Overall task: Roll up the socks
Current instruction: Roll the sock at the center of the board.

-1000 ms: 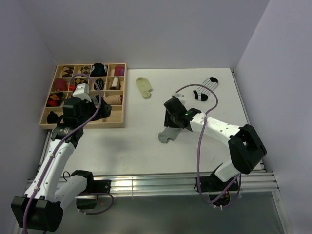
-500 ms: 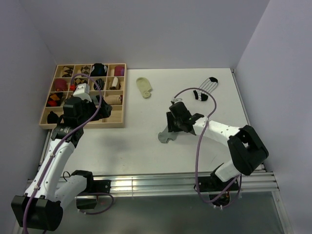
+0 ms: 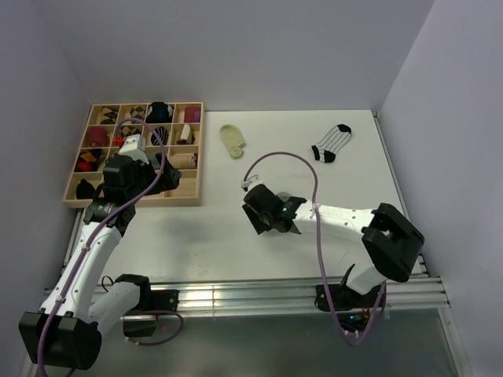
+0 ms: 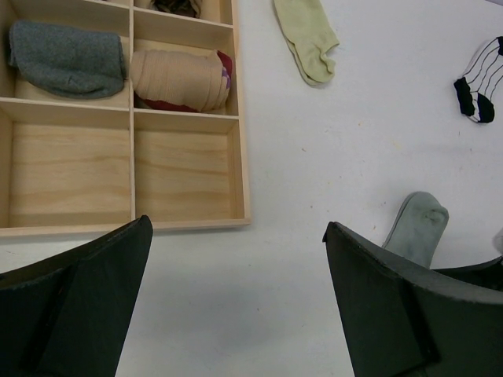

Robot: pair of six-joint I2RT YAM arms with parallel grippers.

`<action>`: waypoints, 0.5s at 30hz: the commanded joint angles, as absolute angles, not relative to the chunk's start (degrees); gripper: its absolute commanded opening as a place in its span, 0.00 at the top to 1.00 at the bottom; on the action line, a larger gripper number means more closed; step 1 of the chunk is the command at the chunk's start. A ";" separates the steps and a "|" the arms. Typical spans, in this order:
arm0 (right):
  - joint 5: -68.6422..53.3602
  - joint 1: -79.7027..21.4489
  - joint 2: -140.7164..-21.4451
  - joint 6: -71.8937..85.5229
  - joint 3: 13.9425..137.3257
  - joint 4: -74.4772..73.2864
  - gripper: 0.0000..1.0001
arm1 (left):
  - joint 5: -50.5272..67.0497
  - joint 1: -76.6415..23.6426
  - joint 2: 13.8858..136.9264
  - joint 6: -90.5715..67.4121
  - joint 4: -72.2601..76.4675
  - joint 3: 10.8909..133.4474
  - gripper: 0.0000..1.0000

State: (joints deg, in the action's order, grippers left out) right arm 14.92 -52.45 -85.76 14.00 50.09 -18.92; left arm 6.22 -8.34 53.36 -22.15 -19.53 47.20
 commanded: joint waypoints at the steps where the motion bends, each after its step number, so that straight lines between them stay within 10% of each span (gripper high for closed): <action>1: 20.47 -54.66 -88.41 12.31 53.87 -21.71 0.42 | 6.94 -8.53 53.17 -22.15 -17.75 47.20 0.03; 15: 23.64 -58.36 -96.15 13.36 57.56 -23.81 0.45 | 7.03 -8.53 53.35 -22.24 -17.84 47.11 0.03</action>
State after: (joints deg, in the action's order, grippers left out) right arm 21.21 -58.15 -94.98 12.56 54.50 -23.11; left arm 6.22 -8.34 53.43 -22.15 -19.53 47.20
